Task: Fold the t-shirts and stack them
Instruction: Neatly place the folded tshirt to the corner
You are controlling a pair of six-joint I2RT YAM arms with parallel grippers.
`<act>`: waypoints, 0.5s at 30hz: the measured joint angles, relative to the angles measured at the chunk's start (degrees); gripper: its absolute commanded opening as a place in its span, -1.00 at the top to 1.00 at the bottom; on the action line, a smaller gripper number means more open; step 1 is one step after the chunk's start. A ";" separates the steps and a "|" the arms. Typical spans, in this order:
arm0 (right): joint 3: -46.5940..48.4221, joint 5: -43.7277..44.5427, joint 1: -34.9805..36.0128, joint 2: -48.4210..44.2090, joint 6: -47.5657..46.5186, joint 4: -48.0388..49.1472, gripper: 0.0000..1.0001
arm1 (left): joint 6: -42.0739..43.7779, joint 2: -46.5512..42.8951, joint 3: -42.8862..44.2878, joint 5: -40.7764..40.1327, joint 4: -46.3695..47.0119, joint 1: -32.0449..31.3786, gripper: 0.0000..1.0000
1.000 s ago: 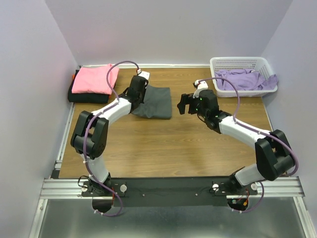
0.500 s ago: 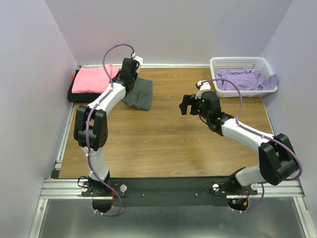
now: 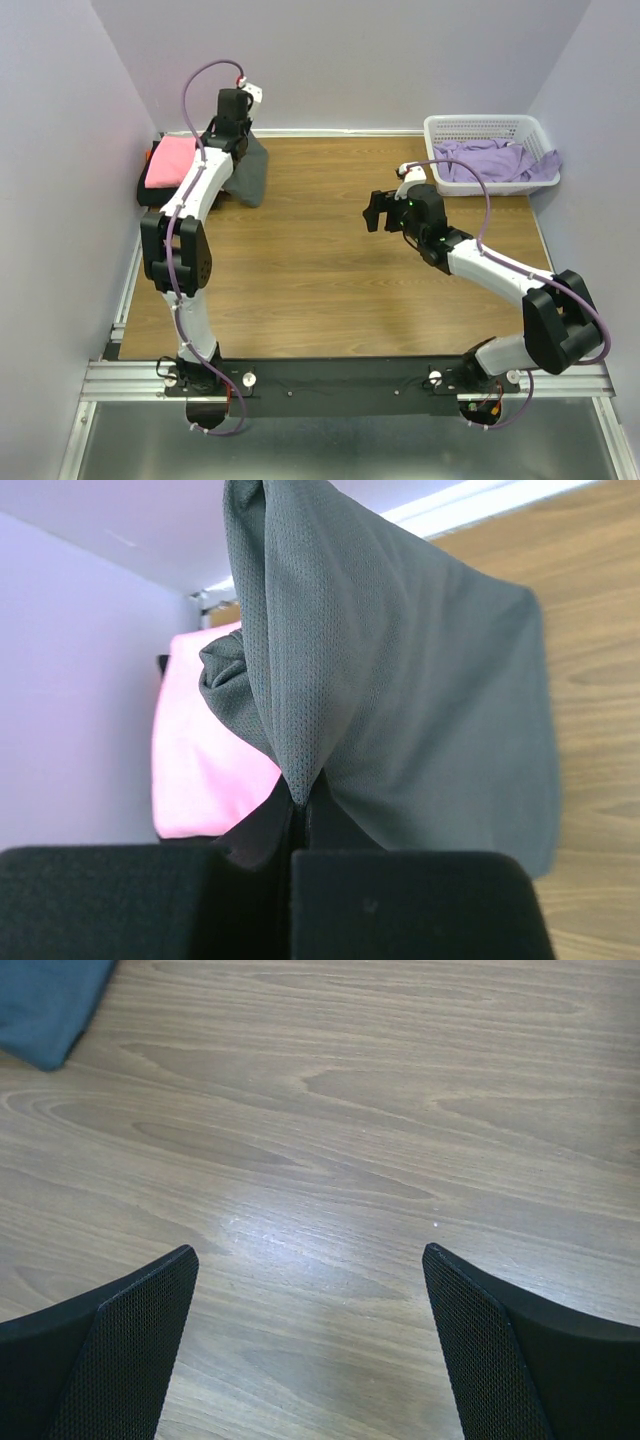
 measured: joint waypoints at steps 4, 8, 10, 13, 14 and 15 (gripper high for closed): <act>0.00 0.00 0.00 0.00 0.00 0.02 -1.00 | 0.83 0.00 2.64 -0.02 -1.60 1.44 1.00; 0.00 0.00 0.00 0.00 0.00 0.02 -1.00 | 1.57 0.04 7.78 -0.04 -4.04 2.67 1.00; 0.00 0.00 0.00 0.00 0.00 0.02 -1.00 | 1.77 0.04 10.14 -0.02 -4.39 3.10 1.00; 0.00 -0.02 0.00 0.00 0.00 0.00 -1.00 | 2.05 0.04 12.63 -0.02 -4.44 3.58 1.00; 0.00 -0.02 0.00 0.00 0.00 0.02 -1.00 | 2.19 0.04 13.38 0.00 -4.42 3.93 1.00; 0.00 -0.02 0.00 0.00 0.00 0.02 -1.00 | 2.25 0.04 13.84 0.00 -4.46 4.37 1.00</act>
